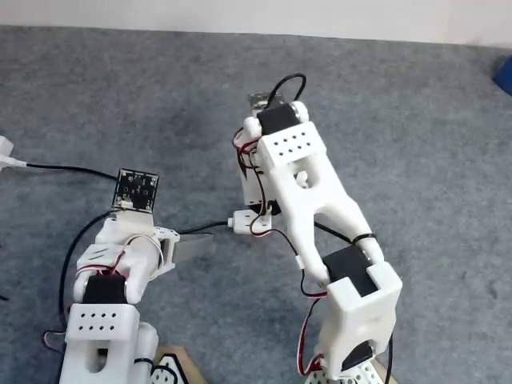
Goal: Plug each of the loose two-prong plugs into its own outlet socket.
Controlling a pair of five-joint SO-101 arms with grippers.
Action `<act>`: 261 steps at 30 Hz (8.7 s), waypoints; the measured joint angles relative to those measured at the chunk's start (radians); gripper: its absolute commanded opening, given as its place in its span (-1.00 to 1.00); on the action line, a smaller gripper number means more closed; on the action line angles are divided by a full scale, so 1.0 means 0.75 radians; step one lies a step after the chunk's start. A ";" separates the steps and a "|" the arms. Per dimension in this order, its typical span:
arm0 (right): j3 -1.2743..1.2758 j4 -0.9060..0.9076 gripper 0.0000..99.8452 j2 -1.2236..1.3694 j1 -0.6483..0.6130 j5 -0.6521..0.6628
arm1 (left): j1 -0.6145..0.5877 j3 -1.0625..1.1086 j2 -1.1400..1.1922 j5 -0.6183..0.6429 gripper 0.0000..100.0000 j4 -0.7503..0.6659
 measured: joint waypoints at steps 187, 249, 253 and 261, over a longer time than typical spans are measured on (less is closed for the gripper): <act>2.052 -1.135 -0.16 -1.403 0.769 0.370 | 0.634 -2.424 2.410 -0.896 -0.38 1.264; 2.052 -1.201 -0.16 -1.403 1.166 0.370 | 0.800 -2.557 2.557 -0.878 -0.57 1.252; 2.052 -1.201 -0.16 -1.403 1.166 0.370 | 0.775 -2.623 2.580 -0.878 -0.41 1.283; 2.052 -1.201 -0.16 -1.403 1.166 0.370 | 0.773 -2.674 2.684 -0.878 -0.36 1.250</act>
